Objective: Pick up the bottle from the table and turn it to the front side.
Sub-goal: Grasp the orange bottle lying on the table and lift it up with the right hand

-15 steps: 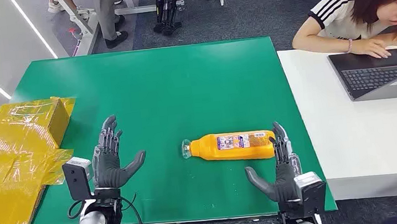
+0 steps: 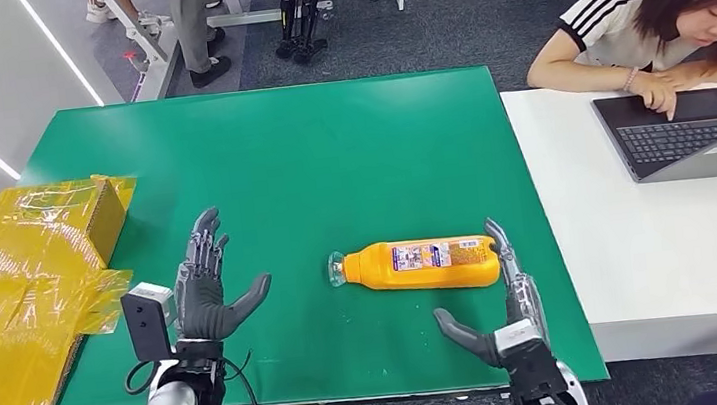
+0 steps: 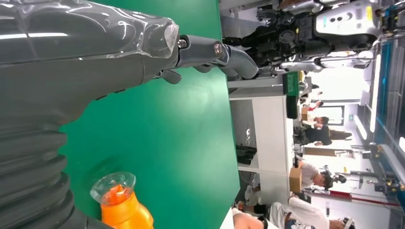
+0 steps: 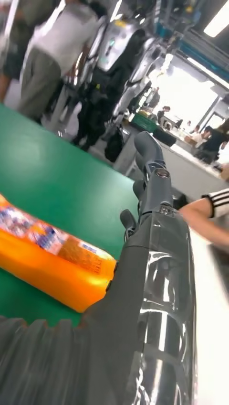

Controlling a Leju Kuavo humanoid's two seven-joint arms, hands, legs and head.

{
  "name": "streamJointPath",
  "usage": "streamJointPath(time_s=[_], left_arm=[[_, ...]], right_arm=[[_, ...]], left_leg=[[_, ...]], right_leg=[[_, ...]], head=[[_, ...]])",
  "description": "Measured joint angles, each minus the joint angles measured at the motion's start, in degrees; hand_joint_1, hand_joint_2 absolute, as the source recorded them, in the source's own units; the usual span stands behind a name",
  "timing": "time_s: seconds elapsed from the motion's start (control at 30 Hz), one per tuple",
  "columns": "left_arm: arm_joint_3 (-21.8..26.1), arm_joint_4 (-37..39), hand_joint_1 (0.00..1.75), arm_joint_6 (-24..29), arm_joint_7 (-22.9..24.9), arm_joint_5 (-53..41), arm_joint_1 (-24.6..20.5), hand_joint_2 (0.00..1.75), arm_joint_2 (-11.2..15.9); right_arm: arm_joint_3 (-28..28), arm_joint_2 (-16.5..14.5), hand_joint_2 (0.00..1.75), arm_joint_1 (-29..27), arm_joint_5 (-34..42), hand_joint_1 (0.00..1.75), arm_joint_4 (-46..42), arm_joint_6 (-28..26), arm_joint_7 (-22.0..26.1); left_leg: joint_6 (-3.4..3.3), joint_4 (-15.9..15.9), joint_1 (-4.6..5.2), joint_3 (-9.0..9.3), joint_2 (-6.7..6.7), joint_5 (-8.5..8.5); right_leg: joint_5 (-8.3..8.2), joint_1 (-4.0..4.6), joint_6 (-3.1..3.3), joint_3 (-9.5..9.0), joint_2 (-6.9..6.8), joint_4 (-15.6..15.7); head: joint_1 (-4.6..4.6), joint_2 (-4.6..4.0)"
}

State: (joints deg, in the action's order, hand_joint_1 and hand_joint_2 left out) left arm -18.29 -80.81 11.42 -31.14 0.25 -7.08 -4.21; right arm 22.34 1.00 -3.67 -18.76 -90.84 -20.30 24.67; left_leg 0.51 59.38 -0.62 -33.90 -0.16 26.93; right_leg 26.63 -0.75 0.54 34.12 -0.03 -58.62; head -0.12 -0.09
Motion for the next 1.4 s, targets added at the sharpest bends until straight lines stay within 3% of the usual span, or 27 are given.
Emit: streamJointPath(time_s=[0.13,0.3,0.67,0.8,0.97,1.13,1.4], left_arm=[[0.0,0.0,0.0,-1.9,1.4,-1.7,-0.1,1.75,-0.9],[0.0,0.2,0.0,-3.9,2.2,-2.2,-1.1,1.75,-1.8],[-0.3,1.9,0.0,-5.3,2.6,-2.2,-3.7,1.75,-2.5],[-0.4,3.0,0.0,-5.7,2.5,-2.1,-4.9,1.75,-2.7],[-0.6,5.4,0.0,-6.2,1.1,-2.0,-7.0,1.75,-2.7],[-0.6,7.0,0.0,-6.3,0.7,-2.1,-8.7,1.75,-2.8],[-0.7,8.5,0.0,-6.4,0.6,-2.4,-9.4,1.75,-2.8]], right_arm=[[-1.1,3.4,1.75,2.2,-10.4,0.0,-0.5,1.8,-7.5],[-2.6,8.4,1.75,6.9,-14.3,0.0,0.0,8.6,-14.2],[-2.4,13.8,1.75,12.2,-14.8,0.0,5.3,17.2,-19.1],[-1.5,15.3,1.75,15.5,-11.9,0.0,10.6,20.6,-18.5],[2.5,15.6,1.75,22.1,-9.3,0.0,20.2,25.3,-12.3],[7.1,15.3,1.75,28.1,-9.3,0.0,27.6,26.4,-10.3],[10.4,15.0,1.75,31.6,-9.4,0.0,32.4,27.0,-9.5]], left_leg=[[0.0,0.0,0.01,-0.01,0.02,0.0],[-0.02,0.1,0.01,0.0,0.04,-0.02],[-0.03,0.1,-0.01,-0.02,0.03,-0.02],[-0.03,0.1,0.0,-0.02,0.03,-0.02],[-0.06,0.1,0.0,-0.01,0.07,-0.07],[-0.11,0.1,0.0,-0.02,0.04,-0.11],[-0.12,0.1,0.0,-0.09,0.04,-0.1]], right_leg=[[-0.04,-0.01,0.0,0.0,0.01,0.0],[-0.09,-0.01,-0.03,-0.01,0.01,0.0],[-0.08,0.0,-0.02,0.02,0.01,0.0],[-0.09,-0.01,-0.03,0.01,0.01,0.0],[-0.16,-0.01,-0.07,0.0,0.08,0.0],[-0.16,0.0,-0.08,0.0,0.04,0.0],[-0.15,-0.01,-0.08,0.04,0.04,0.0]], head=[[0.01,0.0],[0.01,-0.01],[0.01,-0.01],[0.01,0.0],[0.0,0.0],[0.01,-0.02],[0.01,-0.02]])
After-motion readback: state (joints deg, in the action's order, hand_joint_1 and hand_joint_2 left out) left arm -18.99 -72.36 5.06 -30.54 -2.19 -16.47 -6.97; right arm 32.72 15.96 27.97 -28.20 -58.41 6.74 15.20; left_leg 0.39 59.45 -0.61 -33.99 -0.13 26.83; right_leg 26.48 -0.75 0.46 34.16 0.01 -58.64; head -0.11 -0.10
